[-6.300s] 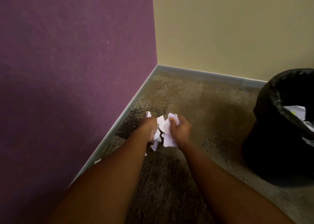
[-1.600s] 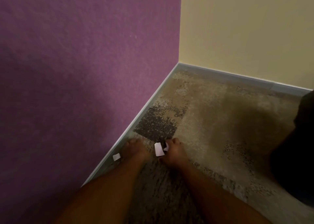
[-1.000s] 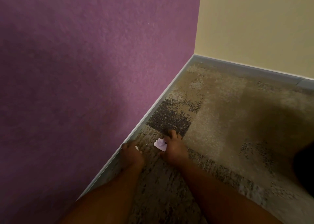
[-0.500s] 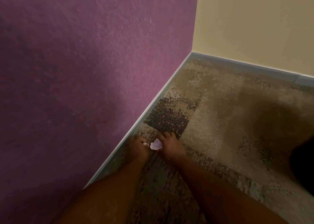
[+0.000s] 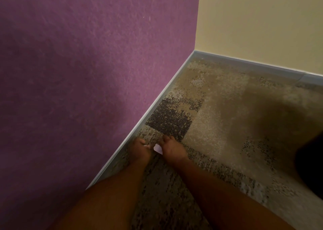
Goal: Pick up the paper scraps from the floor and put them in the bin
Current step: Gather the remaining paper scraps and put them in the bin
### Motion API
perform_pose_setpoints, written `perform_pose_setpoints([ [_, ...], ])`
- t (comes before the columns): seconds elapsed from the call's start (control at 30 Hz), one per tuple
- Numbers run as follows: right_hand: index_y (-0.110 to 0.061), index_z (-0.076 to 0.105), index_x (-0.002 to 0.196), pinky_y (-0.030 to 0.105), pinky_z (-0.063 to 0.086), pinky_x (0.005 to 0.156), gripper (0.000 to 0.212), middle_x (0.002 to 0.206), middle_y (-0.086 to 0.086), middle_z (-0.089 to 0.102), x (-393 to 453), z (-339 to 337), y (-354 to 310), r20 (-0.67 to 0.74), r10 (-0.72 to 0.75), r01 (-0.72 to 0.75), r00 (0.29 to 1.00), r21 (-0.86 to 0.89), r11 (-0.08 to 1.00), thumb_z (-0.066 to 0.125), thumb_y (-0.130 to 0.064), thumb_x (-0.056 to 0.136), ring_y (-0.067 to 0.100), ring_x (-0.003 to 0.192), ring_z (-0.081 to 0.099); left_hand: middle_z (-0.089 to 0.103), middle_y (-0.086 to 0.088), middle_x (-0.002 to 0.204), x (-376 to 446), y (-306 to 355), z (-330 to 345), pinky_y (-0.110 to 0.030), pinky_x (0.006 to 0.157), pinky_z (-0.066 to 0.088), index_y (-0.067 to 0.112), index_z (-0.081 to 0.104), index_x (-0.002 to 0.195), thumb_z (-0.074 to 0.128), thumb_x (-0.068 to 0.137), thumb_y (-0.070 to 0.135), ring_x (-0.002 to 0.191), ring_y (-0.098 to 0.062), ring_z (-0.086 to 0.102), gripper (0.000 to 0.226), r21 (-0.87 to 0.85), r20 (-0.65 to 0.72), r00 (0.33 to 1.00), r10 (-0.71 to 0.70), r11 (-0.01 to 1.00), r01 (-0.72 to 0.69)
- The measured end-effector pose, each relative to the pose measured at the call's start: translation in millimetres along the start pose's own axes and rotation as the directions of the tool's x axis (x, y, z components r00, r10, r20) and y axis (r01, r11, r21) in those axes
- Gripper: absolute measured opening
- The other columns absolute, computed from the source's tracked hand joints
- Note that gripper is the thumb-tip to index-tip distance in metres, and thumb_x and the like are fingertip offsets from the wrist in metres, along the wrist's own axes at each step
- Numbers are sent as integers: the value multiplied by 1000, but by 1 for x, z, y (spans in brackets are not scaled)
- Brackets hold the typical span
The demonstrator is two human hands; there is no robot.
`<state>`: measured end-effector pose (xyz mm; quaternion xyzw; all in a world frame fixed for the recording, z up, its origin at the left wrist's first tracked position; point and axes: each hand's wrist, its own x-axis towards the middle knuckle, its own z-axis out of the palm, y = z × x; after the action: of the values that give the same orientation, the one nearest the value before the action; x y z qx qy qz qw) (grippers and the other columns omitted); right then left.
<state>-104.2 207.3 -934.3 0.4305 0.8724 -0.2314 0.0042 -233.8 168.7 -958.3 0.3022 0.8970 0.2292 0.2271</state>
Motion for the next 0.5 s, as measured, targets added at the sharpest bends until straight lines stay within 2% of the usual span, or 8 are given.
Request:
perform_pose_setpoints([
  [0.17,-7,60,124,33,41,97,33,131,16,53,-4,0,8,5,22,-22,1000,24,999,39,-22,102,30,122,47,63,-5,101,1,-1,-1,-25,72,35,11,65,91,61,87,9,88,-20,53,5,16,-30,999,20,1000,-20],
  [0.27,-7,56,129,36,41,101,36,136,16,47,-5,-2,9,40,17,-19,999,41,999,45,-25,99,30,126,42,66,-12,93,3,-2,0,-28,66,41,9,62,76,50,83,2,83,-23,58,16,68,-23,1000,20,997,-19],
  [0.4,-10,55,130,44,45,102,45,134,15,43,-6,-1,7,106,38,-46,994,69,997,54,-34,91,32,127,37,66,-12,94,6,-6,2,-35,74,53,5,68,91,49,87,3,89,-27,64,20,159,-24,999,28,987,-24],
  [0.5,-10,57,125,45,47,98,47,131,15,42,-4,0,6,126,42,-48,991,41,998,56,-42,90,33,124,38,69,-17,93,12,-11,5,-39,74,58,1,70,95,49,87,4,85,-29,67,23,173,18,1000,9,985,-12],
])
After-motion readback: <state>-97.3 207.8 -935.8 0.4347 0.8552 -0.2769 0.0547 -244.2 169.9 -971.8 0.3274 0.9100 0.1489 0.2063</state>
